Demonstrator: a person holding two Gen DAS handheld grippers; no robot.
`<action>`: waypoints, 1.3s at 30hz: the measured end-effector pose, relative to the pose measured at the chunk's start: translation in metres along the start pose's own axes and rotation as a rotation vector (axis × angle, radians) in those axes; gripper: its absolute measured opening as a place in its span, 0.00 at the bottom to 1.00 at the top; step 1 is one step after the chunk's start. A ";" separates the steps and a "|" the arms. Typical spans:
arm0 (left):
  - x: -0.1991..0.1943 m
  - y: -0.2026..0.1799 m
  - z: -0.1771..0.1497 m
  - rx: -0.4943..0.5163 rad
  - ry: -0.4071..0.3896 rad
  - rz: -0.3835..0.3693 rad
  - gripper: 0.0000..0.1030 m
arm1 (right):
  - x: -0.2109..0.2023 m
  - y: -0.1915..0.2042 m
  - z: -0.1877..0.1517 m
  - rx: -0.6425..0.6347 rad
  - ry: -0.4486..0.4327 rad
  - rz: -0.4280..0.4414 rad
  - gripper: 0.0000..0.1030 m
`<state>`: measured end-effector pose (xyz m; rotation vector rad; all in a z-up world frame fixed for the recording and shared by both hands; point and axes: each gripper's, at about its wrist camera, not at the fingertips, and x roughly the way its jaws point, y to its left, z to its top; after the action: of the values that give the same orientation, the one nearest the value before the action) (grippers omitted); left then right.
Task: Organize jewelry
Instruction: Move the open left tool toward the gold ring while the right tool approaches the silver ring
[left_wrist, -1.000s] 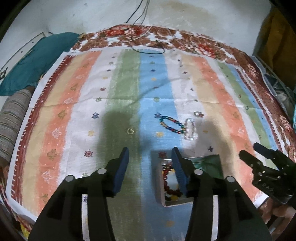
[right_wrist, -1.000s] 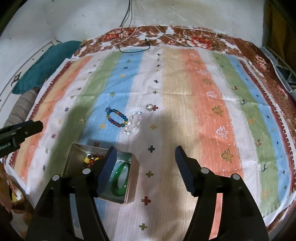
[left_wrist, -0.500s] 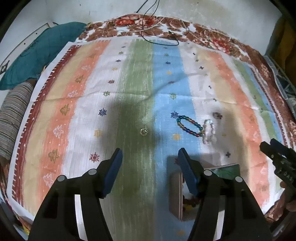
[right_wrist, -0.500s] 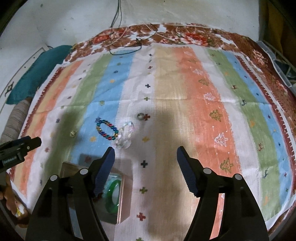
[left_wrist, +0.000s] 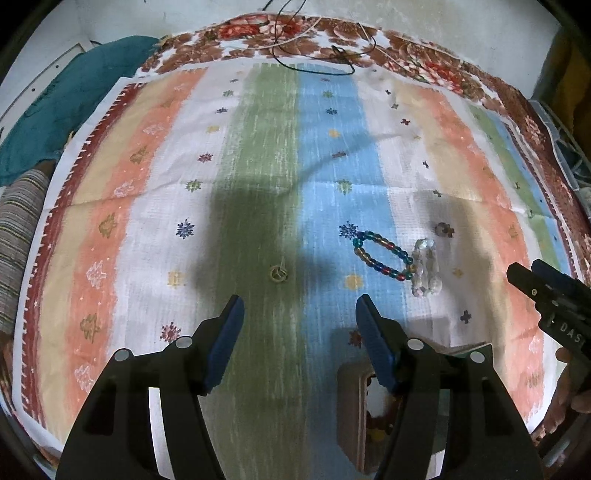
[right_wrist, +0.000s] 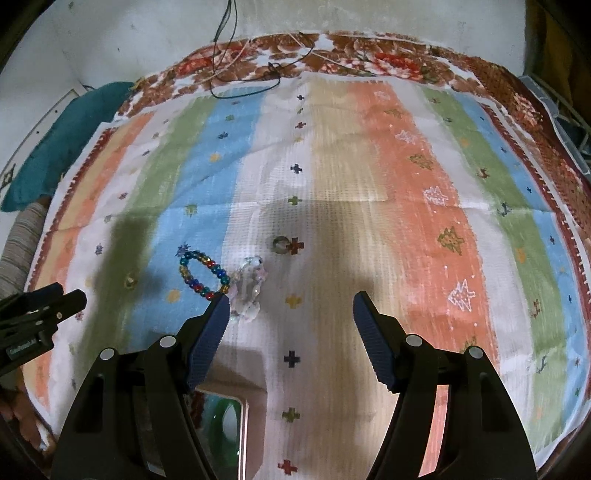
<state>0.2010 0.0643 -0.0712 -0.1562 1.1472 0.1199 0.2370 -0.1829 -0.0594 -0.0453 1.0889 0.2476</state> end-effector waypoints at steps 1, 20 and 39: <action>0.003 0.000 0.001 0.001 0.002 0.003 0.62 | 0.002 0.001 0.001 0.000 0.002 -0.001 0.67; 0.037 0.011 0.015 -0.025 0.058 -0.013 0.63 | 0.039 0.006 0.022 0.000 0.041 -0.018 0.67; 0.080 0.017 0.025 0.003 0.122 0.007 0.63 | 0.085 0.009 0.044 -0.019 0.096 -0.050 0.67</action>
<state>0.2530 0.0871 -0.1355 -0.1586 1.2691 0.1165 0.3105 -0.1520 -0.1135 -0.1016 1.1794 0.2127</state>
